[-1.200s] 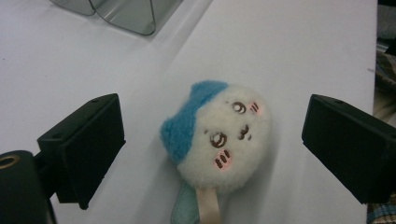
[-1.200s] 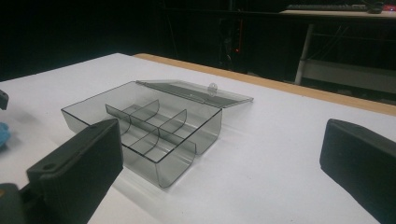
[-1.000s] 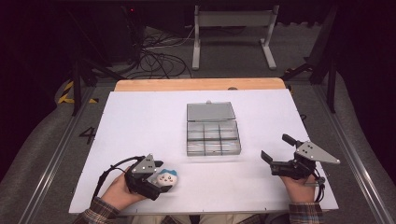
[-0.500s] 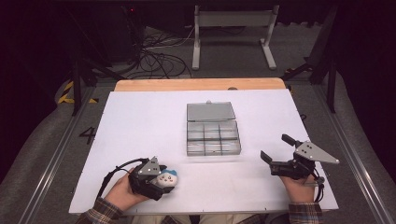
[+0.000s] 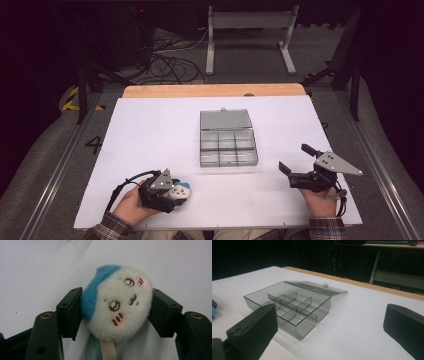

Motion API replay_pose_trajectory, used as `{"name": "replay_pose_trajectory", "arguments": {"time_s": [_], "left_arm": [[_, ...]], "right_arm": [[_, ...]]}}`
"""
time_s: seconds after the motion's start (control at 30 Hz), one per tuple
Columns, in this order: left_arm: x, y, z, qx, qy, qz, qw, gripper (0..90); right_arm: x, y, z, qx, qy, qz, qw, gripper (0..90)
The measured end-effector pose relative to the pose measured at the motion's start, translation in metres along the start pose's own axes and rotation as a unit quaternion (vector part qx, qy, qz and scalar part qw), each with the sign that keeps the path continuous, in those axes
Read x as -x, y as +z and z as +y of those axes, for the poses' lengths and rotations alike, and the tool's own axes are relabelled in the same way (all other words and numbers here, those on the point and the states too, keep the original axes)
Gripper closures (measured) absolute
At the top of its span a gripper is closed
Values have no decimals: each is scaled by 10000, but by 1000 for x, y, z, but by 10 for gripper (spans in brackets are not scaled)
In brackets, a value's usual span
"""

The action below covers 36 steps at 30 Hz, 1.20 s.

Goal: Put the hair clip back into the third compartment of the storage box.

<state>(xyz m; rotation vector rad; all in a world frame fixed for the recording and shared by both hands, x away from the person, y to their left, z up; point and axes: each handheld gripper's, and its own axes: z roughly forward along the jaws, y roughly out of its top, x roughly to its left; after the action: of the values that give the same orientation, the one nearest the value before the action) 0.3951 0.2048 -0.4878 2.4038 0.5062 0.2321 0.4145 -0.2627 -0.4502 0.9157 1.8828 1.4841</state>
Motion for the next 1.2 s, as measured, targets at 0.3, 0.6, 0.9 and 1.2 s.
{"name": "replay_pose_trajectory", "arguments": {"time_s": [0.3,0.6,0.9,1.2], "left_arm": [[2,-4,4,57,110,98,9999,414],[3,-7,7,170,107,284,9994,448],[8,-7,14,271,140,440,9986,453],[10,-6,18,381,38,529,9979,453]], "right_arm": [[0,0,0,4,-5,0,10000,0],[-1,1,0,9,-6,9,10000,0],[-1,0,0,17,1,10,10000,0],[-1,0,0,54,-13,-4,10000,0]]}}
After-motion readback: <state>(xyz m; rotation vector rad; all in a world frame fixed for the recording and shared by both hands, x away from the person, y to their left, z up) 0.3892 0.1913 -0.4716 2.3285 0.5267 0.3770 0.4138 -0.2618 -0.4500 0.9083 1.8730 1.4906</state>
